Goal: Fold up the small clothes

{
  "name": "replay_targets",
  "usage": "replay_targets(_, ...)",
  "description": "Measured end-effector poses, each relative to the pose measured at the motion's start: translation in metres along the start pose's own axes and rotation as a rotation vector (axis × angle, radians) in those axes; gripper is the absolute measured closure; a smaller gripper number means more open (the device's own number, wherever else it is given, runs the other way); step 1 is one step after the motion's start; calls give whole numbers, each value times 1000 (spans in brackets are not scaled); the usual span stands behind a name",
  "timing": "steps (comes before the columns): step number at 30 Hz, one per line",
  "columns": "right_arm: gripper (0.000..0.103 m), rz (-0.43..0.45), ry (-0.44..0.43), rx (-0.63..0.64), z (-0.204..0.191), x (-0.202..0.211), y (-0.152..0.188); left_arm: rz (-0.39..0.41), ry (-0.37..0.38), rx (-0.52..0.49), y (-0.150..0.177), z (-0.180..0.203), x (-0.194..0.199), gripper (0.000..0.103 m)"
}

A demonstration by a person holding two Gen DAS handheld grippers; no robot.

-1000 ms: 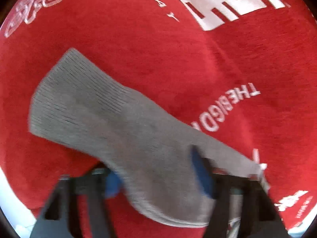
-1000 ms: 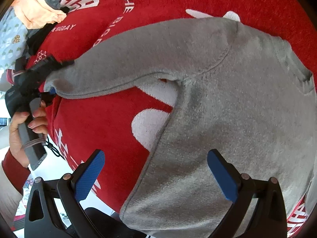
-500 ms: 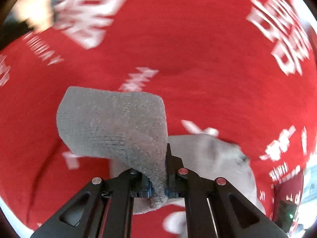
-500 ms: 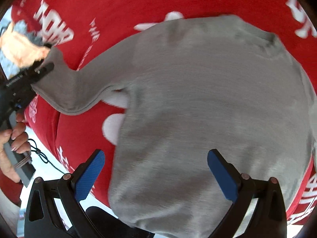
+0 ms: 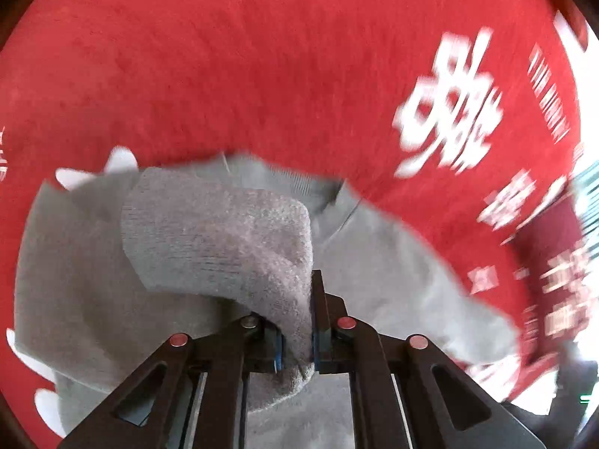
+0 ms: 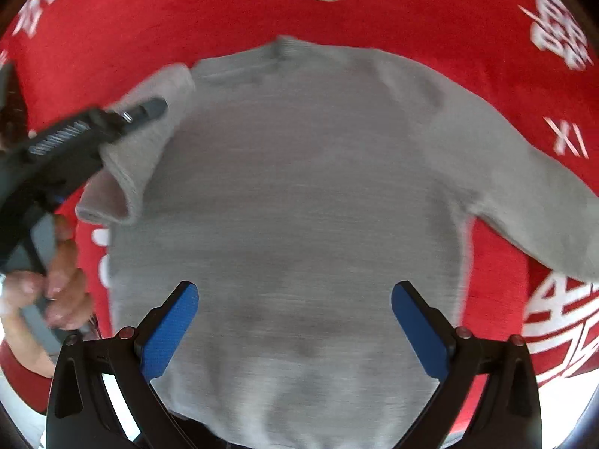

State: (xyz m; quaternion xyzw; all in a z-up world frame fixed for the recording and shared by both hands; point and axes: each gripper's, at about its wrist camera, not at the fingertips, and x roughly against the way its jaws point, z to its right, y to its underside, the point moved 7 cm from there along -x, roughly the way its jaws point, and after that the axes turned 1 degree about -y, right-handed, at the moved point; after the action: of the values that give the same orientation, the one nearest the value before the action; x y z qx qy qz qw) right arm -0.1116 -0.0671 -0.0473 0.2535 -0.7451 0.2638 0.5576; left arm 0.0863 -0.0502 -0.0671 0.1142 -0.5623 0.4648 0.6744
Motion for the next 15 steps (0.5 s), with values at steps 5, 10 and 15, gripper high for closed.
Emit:
replay_targets(5, 0, -20, 17, -60, 48, -5, 3, -54, -106, -47, 20, 18, -24, 44)
replay_targets(10, 0, -9, 25, -68, 58, -4, -7, 0, -153, -116, 23, 12, 27, 13)
replay_targets(15, 0, 64, 35, 87, 3, -1, -41, 69, -350, -71, 24, -69, 94, 13)
